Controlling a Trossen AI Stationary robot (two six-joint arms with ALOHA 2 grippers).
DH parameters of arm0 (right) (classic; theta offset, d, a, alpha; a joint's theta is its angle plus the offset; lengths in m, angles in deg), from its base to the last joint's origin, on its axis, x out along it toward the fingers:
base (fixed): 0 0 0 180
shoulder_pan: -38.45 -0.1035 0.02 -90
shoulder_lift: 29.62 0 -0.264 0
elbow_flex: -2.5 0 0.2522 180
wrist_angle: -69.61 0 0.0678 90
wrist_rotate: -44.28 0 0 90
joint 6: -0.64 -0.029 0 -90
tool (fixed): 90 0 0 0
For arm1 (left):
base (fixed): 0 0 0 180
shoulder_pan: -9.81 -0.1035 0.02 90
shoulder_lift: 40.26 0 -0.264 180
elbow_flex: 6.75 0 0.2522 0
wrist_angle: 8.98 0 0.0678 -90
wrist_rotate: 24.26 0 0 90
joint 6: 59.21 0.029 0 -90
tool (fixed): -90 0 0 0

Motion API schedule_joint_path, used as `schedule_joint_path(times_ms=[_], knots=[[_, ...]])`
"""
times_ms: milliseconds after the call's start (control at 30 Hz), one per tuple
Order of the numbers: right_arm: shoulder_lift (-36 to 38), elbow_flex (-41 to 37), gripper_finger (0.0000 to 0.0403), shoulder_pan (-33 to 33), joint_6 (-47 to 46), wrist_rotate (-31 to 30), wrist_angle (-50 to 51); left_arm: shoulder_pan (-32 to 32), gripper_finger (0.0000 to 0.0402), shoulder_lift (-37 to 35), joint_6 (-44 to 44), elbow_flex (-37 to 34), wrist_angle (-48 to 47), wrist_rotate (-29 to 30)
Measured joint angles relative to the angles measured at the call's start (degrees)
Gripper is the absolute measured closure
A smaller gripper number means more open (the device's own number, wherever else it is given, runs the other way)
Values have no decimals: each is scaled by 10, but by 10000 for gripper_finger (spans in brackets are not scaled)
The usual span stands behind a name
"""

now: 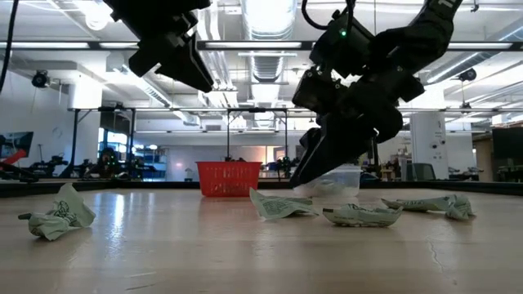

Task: Pick and place items into bin
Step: Put the white stevia packet into the transparent bin

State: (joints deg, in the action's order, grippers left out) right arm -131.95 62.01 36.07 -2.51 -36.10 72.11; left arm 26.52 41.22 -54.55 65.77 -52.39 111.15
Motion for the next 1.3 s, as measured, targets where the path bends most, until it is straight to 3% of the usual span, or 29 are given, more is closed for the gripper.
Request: schedule_joint_path(times_ms=[300, 833, 1300], knots=[[-1, 0, 193, -32, 1, -82, 4, 0, 313, 0, 0, 0, 1, 1], [-34, 0, 198, -38, -27, -100, -4, 3, 313, 0, 0, -1, 2, 1], [-35, 0, 290, -41, -17, -127, -1, 3, 313, 0, -11, -1, 1, 1]])
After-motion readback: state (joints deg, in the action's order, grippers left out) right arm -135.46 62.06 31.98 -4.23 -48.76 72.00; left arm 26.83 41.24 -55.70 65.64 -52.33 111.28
